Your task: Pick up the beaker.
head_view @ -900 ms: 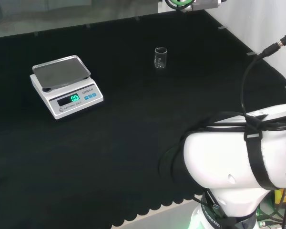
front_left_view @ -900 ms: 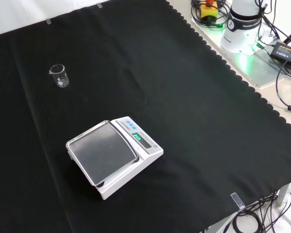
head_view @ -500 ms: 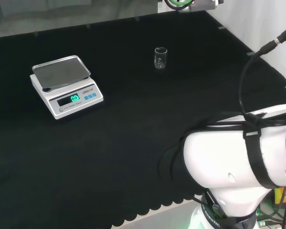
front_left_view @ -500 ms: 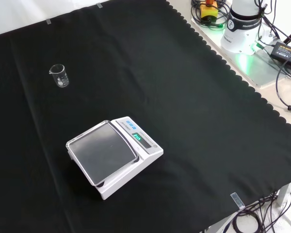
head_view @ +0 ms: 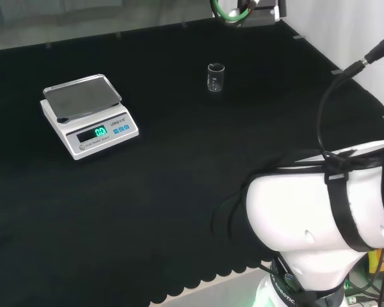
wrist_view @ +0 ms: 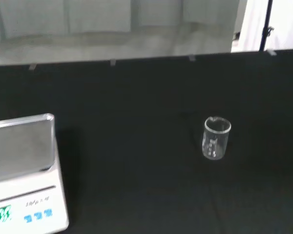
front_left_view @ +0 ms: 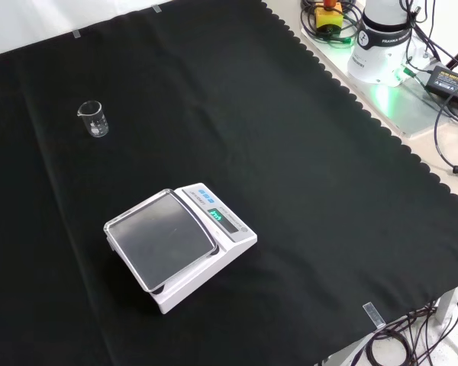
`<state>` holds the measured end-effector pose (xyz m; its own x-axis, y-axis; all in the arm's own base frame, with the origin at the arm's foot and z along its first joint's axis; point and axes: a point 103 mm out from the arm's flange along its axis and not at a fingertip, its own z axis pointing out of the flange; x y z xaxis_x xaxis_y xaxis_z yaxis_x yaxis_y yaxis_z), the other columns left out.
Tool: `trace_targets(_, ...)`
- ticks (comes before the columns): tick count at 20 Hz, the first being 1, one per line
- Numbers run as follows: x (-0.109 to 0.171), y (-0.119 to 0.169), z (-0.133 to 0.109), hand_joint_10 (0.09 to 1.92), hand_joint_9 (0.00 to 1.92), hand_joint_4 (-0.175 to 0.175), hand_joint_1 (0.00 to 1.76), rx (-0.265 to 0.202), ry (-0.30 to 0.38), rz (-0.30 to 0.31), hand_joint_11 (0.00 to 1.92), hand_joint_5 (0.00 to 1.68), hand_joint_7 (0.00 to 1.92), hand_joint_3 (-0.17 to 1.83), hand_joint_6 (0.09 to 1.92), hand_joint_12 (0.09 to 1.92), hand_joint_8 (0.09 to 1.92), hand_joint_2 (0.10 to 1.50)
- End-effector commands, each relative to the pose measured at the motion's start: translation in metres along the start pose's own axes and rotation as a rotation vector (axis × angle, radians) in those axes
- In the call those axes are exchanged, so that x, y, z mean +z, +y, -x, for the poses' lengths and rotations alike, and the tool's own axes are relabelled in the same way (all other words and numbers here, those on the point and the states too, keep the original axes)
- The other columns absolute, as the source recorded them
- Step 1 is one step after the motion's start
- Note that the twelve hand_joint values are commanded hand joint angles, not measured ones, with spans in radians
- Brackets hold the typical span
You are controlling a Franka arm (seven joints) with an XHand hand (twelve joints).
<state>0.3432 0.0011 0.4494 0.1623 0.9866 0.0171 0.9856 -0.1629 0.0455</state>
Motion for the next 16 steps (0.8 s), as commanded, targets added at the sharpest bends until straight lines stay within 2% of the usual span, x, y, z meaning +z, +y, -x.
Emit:
trace_targets(1,0.09,0.076,0.026,0.68,0.02,-0.09,0.25,0.058,0.01,0.132,0.0,0.3,0.04,0.13,0.09,1.48,0.52,1.05)
trace_targets(4,0.112,0.106,0.042,0.76,0.0,-0.09,0.25,0.038,-0.052,0.201,0.0,0.3,0.0,0.13,0.09,1.49,0.66,1.05)
trace_targets(6,0.126,0.126,0.058,0.78,0.0,-0.09,0.25,0.031,-0.056,0.201,0.0,0.3,0.0,0.13,0.09,1.49,0.69,1.05)
trace_targets(8,0.14,0.146,0.071,0.8,0.0,-0.09,0.25,0.033,-0.053,0.17,0.0,0.3,0.0,0.12,0.09,1.5,0.71,1.04)
trace_targets(11,0.165,0.18,0.09,0.81,0.0,-0.091,0.26,0.061,-0.017,0.089,0.0,0.31,0.0,0.12,0.09,1.51,0.72,1.04)
trace_targets(16,0.208,0.232,0.101,0.83,0.0,-0.092,0.27,0.098,0.014,-0.013,0.0,0.32,0.0,0.12,0.09,1.53,0.75,1.04)
